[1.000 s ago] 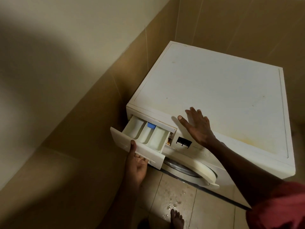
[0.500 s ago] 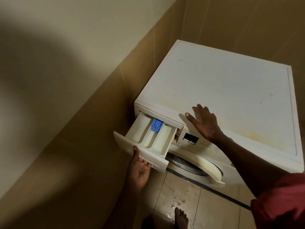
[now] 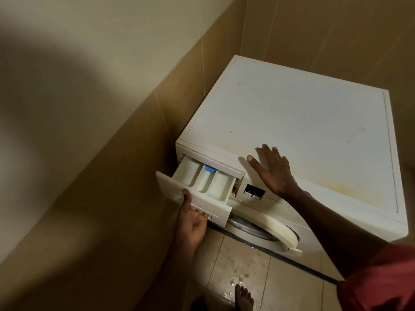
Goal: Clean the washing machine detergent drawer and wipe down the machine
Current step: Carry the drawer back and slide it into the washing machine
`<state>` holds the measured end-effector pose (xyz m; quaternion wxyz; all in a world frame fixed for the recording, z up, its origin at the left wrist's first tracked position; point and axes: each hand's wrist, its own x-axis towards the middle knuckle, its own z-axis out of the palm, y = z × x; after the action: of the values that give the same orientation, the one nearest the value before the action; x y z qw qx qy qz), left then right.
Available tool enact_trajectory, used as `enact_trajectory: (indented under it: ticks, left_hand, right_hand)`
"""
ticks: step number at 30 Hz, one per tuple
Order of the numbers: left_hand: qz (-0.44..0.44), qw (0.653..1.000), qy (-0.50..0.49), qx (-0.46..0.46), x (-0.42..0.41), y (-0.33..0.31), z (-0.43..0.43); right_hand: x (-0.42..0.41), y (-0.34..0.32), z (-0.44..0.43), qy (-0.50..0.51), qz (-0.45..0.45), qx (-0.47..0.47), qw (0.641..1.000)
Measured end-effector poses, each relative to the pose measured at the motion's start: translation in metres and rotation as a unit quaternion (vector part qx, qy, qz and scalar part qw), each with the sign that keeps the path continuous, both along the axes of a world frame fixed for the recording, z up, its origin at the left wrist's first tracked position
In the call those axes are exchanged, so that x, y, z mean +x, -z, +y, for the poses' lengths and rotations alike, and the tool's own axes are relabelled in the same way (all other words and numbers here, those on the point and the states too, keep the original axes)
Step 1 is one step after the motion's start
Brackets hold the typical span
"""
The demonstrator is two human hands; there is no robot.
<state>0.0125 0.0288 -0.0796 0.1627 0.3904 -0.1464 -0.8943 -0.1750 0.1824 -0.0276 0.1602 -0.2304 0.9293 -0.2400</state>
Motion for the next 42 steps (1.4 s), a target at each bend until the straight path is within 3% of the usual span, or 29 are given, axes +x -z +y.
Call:
enact_trajectory:
  ticks: [29, 42]
  left_hand:
    - [0.000, 0.999, 0.035, -0.040, -0.098, 0.001, -0.007]
    - [-0.066, 0.995, 0.025, -0.073, -0.099, 0.004, -0.006]
  right_hand:
    - [0.000, 0.001, -0.001, 0.005, -0.030, -0.027, 0.999]
    - [-0.004, -0.003, 0.003, -0.012, -0.048, -0.030, 0.998]
